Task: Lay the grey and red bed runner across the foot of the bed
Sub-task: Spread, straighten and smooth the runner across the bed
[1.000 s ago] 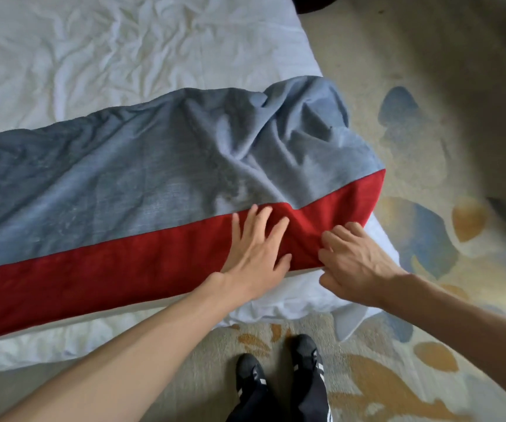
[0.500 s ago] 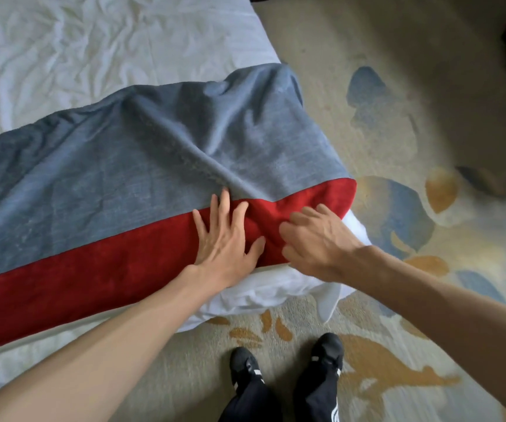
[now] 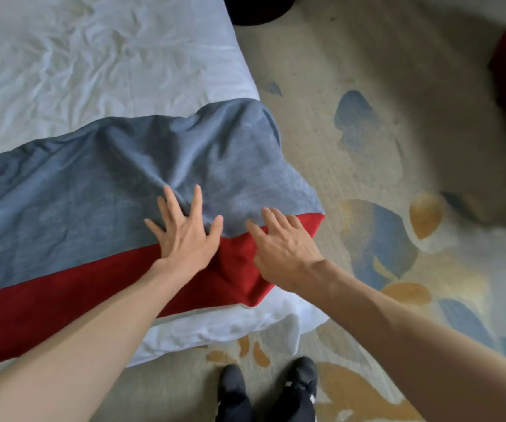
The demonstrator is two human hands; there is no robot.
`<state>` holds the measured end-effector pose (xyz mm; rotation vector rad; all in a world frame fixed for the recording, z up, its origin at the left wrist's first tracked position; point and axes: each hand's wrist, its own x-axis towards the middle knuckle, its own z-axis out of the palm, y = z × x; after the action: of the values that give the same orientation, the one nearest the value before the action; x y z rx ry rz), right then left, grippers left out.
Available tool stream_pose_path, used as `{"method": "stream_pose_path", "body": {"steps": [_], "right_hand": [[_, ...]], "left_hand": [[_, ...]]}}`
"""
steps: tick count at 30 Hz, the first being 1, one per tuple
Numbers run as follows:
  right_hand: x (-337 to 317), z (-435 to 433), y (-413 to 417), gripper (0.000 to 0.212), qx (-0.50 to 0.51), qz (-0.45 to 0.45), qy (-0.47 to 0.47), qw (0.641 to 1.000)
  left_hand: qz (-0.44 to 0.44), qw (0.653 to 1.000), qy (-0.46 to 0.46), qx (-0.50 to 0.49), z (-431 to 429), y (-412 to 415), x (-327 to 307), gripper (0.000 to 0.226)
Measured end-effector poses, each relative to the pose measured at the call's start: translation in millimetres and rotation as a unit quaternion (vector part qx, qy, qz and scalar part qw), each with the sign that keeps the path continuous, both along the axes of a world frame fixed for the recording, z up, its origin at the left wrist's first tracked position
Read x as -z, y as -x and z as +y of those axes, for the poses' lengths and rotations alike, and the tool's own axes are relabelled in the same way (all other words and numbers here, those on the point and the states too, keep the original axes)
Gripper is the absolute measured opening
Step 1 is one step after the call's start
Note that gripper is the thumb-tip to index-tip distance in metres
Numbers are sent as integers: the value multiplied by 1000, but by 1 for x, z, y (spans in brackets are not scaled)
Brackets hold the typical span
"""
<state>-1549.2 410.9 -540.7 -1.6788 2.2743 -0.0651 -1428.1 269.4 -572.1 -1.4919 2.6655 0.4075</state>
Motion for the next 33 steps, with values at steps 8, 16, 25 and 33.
{"method": "stream_pose_path", "body": {"steps": [8,16,25,33], "right_hand": [[3,-22,45,63,-8,-11,7,1000],[9,-85,108,71,-98,-5,-23,995],[5,-188,130,65,-201,-41,1,979],[15,-264,146,59,-301,20,-2,953]], "left_hand": [[-17,998,57,-18,-24,37,0,76],[-21,996,68,-62,-62,75,15,75],[-59,992,48,-101,-60,103,17,77],[-37,984,16,-172,-50,119,18,73]]}}
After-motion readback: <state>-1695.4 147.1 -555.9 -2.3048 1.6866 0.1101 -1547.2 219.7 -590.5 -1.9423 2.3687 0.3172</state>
